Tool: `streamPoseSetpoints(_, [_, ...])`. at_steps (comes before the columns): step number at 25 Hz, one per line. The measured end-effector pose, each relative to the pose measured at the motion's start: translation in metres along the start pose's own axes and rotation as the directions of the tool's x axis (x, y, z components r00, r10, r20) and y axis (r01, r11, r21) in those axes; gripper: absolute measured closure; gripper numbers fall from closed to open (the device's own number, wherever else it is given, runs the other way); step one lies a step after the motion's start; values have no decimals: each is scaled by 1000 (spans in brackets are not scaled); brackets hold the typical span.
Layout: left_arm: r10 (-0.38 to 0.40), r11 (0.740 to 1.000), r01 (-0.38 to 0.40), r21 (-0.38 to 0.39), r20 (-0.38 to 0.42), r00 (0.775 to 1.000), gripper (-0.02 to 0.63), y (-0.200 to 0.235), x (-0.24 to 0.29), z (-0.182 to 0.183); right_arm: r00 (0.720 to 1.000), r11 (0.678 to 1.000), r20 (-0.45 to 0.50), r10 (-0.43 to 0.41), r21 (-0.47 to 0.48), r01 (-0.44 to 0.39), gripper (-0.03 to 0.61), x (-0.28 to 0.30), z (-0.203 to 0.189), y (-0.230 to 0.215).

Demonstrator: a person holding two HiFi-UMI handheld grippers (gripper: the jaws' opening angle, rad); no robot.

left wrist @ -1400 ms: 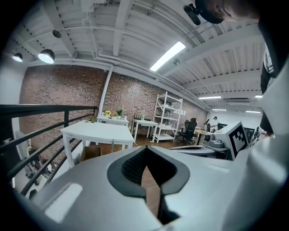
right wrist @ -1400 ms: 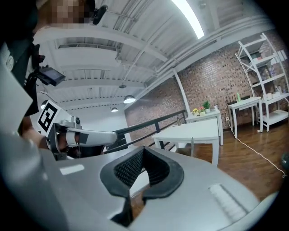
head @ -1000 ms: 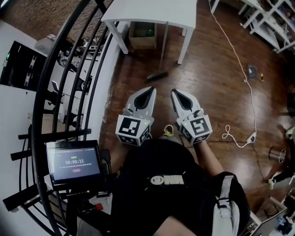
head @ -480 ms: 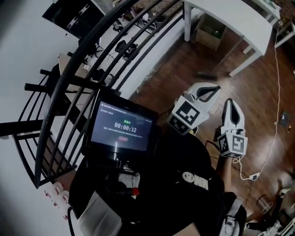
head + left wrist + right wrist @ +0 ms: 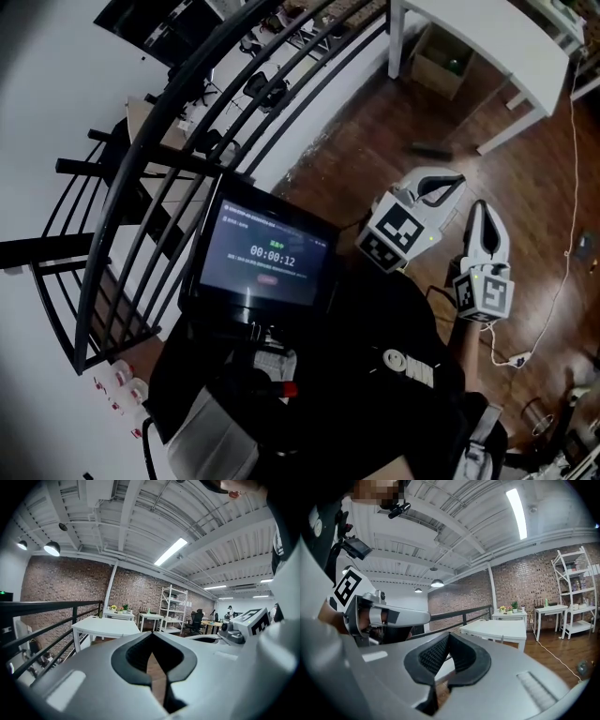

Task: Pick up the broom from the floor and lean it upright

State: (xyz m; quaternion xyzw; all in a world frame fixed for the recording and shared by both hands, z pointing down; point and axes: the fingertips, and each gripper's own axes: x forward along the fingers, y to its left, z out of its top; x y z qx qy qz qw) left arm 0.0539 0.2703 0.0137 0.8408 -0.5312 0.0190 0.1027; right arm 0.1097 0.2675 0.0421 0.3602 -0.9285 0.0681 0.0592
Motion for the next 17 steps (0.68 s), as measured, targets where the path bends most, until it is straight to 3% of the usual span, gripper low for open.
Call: streamPoseSetpoints(17, [-3, 1000, 3, 9, -2, 1000, 597, 2, 3, 2, 1000, 1000, 15, 11, 7, -12, 575, 10, 7, 0])
